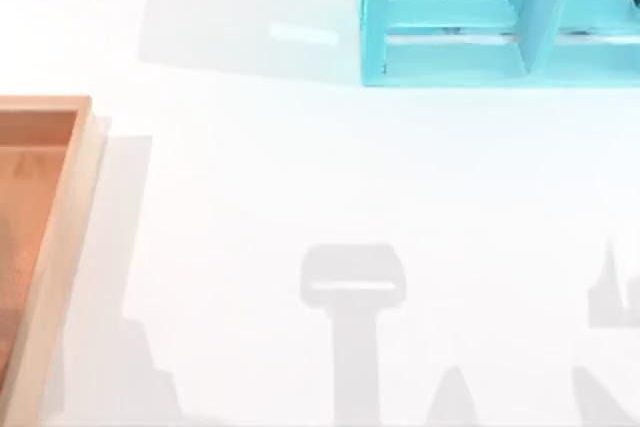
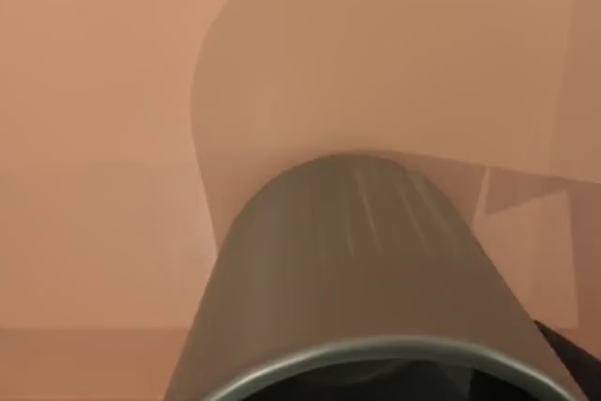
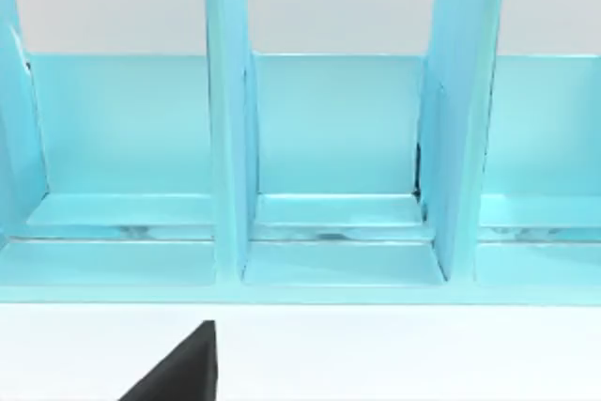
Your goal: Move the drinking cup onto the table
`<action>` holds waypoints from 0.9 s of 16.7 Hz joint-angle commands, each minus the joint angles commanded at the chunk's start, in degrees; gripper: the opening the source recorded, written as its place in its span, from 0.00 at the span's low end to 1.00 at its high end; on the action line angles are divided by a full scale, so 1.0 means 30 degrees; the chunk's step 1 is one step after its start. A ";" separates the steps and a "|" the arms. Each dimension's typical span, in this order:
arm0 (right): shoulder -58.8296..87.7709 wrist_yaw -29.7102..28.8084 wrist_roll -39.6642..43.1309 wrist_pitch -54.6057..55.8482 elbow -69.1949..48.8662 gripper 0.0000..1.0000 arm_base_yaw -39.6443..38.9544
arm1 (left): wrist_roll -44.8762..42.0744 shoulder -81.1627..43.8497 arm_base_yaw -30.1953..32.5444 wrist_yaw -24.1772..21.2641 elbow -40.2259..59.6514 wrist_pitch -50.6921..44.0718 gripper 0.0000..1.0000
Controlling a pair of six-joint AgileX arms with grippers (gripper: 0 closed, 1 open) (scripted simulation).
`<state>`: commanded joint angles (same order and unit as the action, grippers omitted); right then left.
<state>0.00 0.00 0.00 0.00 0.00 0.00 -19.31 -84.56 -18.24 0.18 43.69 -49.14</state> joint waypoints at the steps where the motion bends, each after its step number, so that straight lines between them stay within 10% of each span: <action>1: 0.0000 0.0000 0.0000 0.0000 0.0000 1.00 0.0000 | 0.0000 0.0000 0.0000 0.0000 0.0000 0.0000 0.00; 9: 0.0000 0.0000 0.0000 0.0000 0.0000 1.00 0.0000 | 0.2151 0.0522 0.0706 0.0131 0.1850 -0.0608 0.00; 15: 0.0000 0.0000 0.0000 0.0000 0.0000 1.00 0.0000 | 0.6710 0.2056 0.5440 0.0198 0.4868 -0.5007 0.00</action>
<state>0.00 0.00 0.00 0.00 0.00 0.00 0.82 -78.39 -1.92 0.78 58.30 -64.16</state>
